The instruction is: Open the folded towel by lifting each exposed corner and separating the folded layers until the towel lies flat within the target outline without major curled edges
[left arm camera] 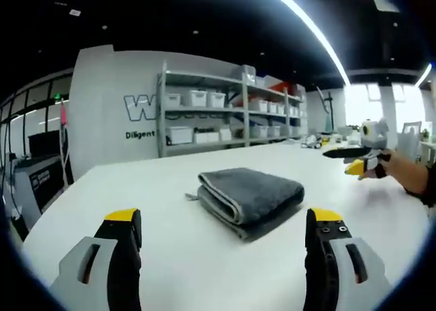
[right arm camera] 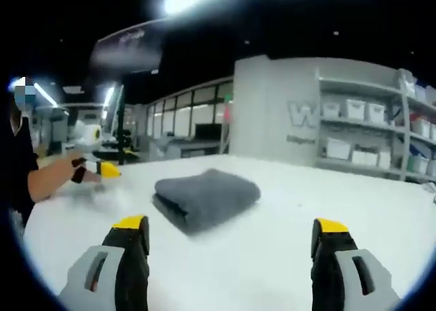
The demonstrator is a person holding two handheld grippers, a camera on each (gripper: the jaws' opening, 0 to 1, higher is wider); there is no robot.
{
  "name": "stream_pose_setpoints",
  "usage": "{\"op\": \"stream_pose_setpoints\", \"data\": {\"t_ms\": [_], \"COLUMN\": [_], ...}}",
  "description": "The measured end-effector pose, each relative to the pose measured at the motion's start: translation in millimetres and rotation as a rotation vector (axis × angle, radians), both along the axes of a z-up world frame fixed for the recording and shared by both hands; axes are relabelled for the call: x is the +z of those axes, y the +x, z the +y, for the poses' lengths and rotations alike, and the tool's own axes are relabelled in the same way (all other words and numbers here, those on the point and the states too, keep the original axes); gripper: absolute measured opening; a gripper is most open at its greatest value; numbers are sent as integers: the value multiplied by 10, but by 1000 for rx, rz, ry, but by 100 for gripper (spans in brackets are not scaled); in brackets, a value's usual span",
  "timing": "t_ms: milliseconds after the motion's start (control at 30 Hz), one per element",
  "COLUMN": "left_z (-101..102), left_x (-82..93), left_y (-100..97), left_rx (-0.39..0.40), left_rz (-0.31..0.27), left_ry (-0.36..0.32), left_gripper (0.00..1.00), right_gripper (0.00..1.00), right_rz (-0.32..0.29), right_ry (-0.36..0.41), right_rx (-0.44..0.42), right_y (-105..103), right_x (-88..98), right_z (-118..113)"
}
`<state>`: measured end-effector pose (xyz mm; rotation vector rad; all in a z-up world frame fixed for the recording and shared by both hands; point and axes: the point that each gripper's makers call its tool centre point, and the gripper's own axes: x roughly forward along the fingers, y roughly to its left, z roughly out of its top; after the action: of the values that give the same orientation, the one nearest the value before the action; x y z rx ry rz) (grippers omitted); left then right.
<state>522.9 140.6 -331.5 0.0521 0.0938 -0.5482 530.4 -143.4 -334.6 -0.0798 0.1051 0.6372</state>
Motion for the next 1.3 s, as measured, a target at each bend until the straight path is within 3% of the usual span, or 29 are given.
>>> {"op": "stream_pose_setpoints", "data": {"t_ms": [133,200,333,500,633,1033,1167,1300], "left_z": [98,216,293,181,129,93,91,89], "left_x": [2,-50,-128,-101,-53,-51,-78,-112], "left_y": [128,186,208,95,52,-5,-18,-29], "left_rx": [11,70,102,90,63,52,56,60], "left_rz": [6,33,49,40,24,24,32,36], "left_ry": [2,1,30,23,-7,-32,-31,-21], "left_gripper": [100,100,100,100,100,100,100,100], "right_gripper": [90,90,83,91,99,99,99,99], "right_rz": [-2,9,11,5,-18,4,-30,-50], "right_ry": [7,5,-18,14,-17,8,-124,-136], "right_rx": [-25,-22,-38,-24,4,0,-28,-25], "right_y": [48,68,58,50,-9,-58,-46,-83], "right_x": [31,18,-12,37,41,22,-54,7], "right_z": [-43,-52,-79,-66,41,45,3,38]}}
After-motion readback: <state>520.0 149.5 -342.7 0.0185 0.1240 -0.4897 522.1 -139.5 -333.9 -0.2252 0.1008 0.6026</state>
